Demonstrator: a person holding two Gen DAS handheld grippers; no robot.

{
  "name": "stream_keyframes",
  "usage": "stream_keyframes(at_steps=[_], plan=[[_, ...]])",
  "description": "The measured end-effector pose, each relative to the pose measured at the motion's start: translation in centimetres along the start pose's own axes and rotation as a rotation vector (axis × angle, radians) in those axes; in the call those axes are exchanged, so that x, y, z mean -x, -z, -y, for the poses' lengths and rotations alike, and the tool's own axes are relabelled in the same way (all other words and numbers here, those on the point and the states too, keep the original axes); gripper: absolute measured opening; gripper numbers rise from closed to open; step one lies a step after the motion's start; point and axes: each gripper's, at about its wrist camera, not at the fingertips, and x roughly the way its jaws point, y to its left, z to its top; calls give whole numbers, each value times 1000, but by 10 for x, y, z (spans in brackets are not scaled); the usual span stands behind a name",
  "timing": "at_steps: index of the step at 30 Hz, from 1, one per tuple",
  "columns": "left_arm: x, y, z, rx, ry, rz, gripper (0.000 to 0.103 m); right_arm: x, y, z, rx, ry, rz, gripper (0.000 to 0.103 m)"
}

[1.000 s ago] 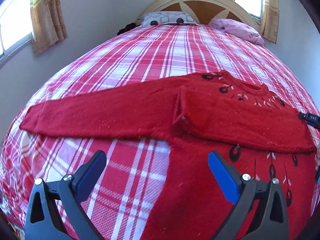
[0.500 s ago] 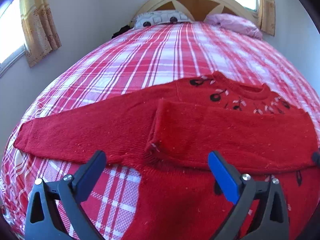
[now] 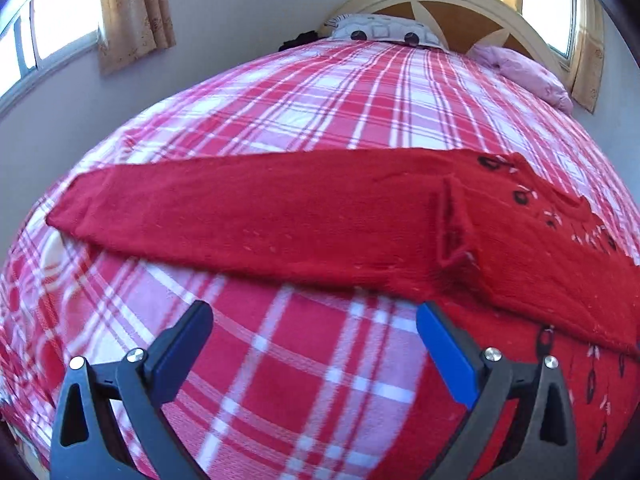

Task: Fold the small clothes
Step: 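Grasp the other sleeve cuff of the sweater with the left gripper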

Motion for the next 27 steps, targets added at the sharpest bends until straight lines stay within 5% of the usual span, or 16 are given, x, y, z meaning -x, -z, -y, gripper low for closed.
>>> stream_keyframes(at_steps=[2, 7, 10, 17, 22, 27], plan=[[3, -4, -12, 25, -8, 27, 103, 1, 0, 1, -3, -2, 3, 57], [3, -25, -94, 269, -15, 46, 103, 1, 1, 0, -5, -4, 4, 57], [1, -37, -150, 396, -107, 60, 85, 1, 1, 0, -7, -6, 3, 58], [-22, -48, -258, 626, -183, 32, 76, 1, 1, 0, -5, 6, 4, 59], [-51, -43, -282, 706, -160, -50, 76, 1, 1, 0, -4, 12, 4, 60], [-57, -47, -270, 644, -187, -16, 71, 1, 1, 0, -4, 17, 4, 62]])
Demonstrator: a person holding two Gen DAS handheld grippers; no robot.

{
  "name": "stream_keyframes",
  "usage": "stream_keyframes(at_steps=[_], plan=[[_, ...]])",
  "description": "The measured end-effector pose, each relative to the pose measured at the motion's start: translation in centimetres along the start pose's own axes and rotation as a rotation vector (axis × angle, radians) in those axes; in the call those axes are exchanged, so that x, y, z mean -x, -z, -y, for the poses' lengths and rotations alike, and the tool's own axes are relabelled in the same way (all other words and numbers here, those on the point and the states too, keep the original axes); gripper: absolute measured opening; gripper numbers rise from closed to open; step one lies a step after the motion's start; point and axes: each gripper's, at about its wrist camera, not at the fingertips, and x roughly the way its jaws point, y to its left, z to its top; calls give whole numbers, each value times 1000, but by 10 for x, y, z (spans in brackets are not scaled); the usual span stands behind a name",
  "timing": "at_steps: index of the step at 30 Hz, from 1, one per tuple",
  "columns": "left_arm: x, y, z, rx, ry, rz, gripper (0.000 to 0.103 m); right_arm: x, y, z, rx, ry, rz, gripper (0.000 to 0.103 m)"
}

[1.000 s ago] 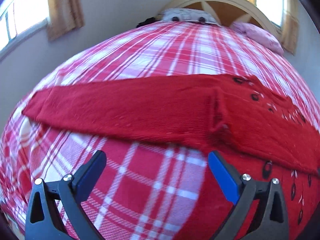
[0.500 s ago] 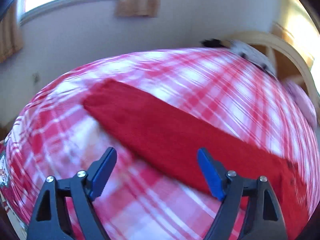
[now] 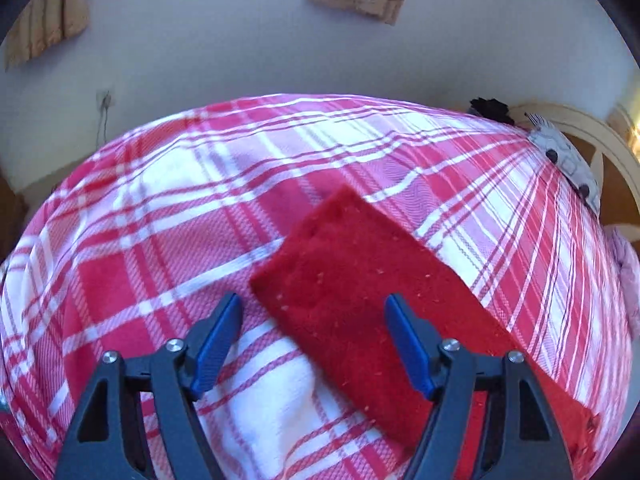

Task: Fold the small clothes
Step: 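Grasp the other sleeve cuff of the sweater with the left gripper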

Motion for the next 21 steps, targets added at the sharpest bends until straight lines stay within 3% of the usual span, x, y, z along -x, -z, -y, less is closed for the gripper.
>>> stream_keyframes(at_steps=[4, 5, 7, 10, 14, 17, 21], plan=[[-3, -2, -4, -9, -15, 40, 25, 0, 0, 1, -2, 1, 1, 62], [-4, -4, -6, 0, 10, 40, 19, 0, 0, 1, -1, 0, 0, 62], [-3, -7, -8, 3, 53, 31, 14, 0, 0, 1, -2, -1, 0, 62], [4, -9, 3, -41, 51, 47, 11, 0, 0, 1, -2, -2, 1, 62], [37, -9, 28, -96, 98, 127, 11, 0, 0, 0, -1, 1, 1, 63], [71, 0, 63, -171, 169, 169, 11, 0, 1, 1, -1, 0, 1, 63], [128, 41, 132, -354, 302, 242, 11, 0, 1, 1, -1, 1, 2, 63]])
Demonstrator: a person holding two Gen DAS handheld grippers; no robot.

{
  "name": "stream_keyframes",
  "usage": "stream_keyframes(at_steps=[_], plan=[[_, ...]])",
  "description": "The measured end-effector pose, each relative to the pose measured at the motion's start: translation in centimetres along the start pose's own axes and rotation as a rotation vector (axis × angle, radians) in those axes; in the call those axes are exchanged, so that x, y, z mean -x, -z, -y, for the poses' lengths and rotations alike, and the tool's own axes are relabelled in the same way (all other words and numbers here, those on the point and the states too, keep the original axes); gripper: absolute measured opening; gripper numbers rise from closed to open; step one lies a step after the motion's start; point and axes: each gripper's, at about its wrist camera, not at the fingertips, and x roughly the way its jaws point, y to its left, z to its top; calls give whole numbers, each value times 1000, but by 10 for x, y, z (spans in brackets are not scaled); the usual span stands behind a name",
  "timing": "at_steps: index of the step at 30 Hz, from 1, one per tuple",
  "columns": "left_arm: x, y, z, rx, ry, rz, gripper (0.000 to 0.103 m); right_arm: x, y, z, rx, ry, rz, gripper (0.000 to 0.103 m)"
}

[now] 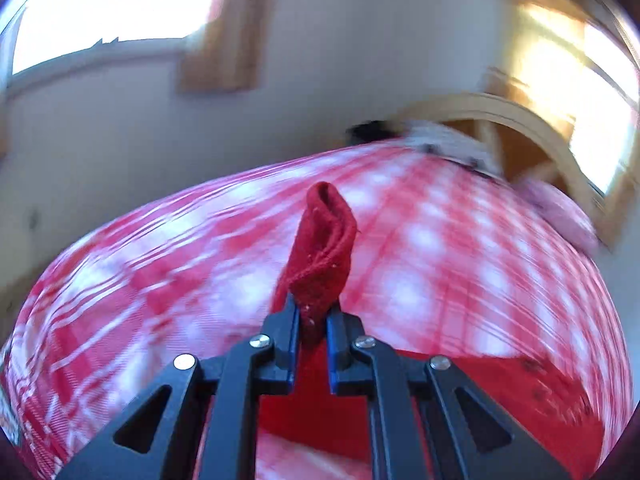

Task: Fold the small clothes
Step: 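Fold the held sleeve across the sweater body and release with the left gripper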

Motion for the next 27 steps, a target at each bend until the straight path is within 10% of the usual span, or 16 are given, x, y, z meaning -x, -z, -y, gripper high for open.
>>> stream_keyframes(at_steps=[12, 21, 25, 27], plan=[[37, 132, 243, -445, 330, -106, 11, 0, 0, 0, -2, -1, 1, 63], [19, 182, 257, -563, 313, -257, 19, 0, 0, 0, -1, 1, 0, 65], [36, 172, 239, -571, 356, -270, 83, 3, -1, 1, -10, -10, 6, 65], [47, 167, 219, -528, 392, -247, 87, 13, -2, 1, -30, 8, 38, 65]])
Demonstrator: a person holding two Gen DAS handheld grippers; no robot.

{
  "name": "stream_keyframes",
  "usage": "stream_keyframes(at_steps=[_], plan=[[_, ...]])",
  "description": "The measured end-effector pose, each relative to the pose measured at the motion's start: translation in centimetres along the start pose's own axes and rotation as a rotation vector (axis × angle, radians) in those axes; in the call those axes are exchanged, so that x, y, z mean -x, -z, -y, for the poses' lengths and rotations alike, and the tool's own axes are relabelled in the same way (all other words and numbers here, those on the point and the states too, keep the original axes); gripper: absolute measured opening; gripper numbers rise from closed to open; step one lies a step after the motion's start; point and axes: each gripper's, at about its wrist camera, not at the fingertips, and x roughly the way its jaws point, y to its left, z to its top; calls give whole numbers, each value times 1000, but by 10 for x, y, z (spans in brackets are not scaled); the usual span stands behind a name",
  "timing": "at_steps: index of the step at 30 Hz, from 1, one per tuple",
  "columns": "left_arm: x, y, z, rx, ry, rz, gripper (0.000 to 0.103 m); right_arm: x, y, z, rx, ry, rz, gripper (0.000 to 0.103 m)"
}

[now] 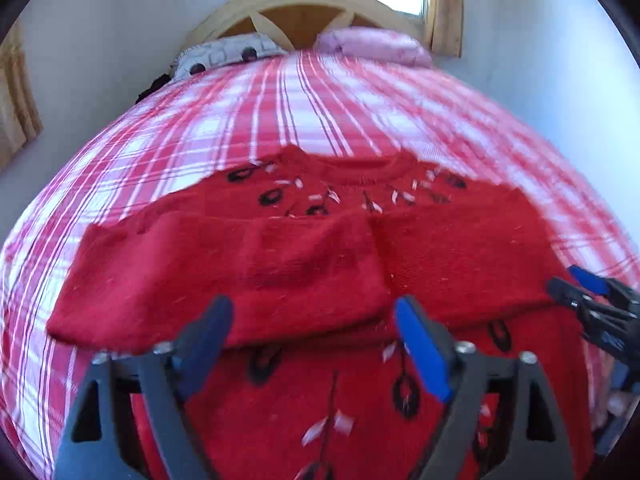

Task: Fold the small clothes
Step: 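Fold the held sleeve across the sweater body and release with the left gripper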

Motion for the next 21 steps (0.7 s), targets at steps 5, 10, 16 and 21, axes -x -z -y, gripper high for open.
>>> stream_keyframes(at_steps=[5, 10, 16, 21], plan=[[22, 17, -32, 58, -70, 58, 90, 33, -15, -20, -96, -142, 115, 65], [-3, 30, -63, 212, -124, -13, 90, 1, -40, -92, -29, -348, -15, 65], [-14, 43, -83, 345, -108, -48, 90, -64, -60, -153, 4, -372, -121, 65], [-19, 45, -73, 316, -146, -58, 92, -101, -56, -179, 53, -337, -188, 62]])
